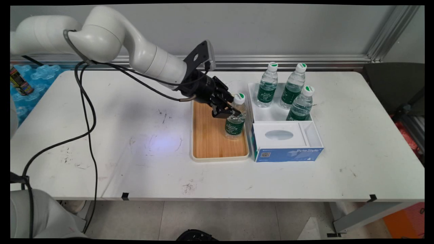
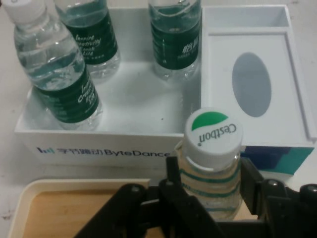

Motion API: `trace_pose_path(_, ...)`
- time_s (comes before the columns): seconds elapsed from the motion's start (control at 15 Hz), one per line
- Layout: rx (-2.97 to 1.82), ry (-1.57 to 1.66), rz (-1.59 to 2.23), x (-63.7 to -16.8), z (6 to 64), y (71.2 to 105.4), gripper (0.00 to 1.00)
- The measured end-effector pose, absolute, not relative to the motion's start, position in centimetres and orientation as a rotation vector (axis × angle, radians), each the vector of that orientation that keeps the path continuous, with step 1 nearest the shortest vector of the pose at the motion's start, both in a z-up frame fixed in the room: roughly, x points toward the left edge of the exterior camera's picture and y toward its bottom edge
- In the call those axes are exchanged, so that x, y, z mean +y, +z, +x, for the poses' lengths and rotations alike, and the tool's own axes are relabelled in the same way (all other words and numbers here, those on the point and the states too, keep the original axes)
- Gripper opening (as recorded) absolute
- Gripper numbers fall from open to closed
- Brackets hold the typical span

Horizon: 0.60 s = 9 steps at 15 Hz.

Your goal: Place the picked object on the tray

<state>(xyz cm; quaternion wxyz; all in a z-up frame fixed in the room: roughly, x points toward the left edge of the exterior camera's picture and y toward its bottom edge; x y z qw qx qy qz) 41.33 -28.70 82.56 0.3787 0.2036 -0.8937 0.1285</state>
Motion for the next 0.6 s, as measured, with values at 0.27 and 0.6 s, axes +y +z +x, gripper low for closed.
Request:
trace_pose_path(0.27,-2.275,0.328,0.519,-28.86,41.17,82.16,1.00)
trace_pose_path(0.6,-2.273,0.323,0.529,-28.71,41.39,82.29,1.00)
